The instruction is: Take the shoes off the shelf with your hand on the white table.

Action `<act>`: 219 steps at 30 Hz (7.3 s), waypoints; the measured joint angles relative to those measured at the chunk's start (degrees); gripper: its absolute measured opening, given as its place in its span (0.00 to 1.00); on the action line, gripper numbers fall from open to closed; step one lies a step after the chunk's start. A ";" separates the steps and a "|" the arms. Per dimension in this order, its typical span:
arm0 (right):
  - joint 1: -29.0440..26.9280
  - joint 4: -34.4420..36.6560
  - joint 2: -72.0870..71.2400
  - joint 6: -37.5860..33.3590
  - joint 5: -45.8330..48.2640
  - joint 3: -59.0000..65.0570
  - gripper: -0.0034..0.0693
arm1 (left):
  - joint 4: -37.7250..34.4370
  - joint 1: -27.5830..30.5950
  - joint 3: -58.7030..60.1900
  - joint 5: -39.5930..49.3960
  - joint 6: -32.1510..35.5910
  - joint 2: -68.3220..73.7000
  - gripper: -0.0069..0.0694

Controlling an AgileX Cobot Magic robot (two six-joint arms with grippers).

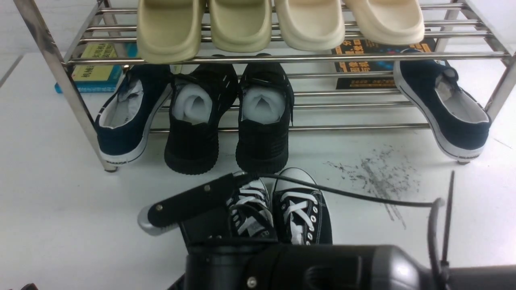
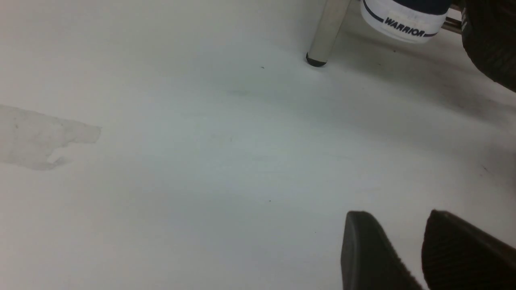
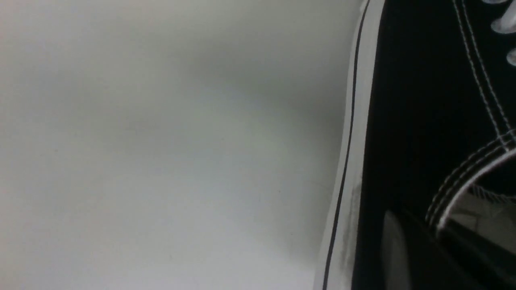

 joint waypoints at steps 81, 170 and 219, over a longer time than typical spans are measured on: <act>-11.87 19.72 -9.65 -17.63 10.85 4.54 0.60 | 0.00 0.00 0.00 0.00 0.00 0.00 0.41; -16.48 28.66 -30.76 -36.88 17.71 -2.91 0.43 | 0.00 0.00 0.00 0.00 0.00 0.00 0.41; -16.48 17.72 -81.44 -49.43 -36.99 59.33 0.05 | 0.00 0.00 0.00 0.00 0.00 0.00 0.41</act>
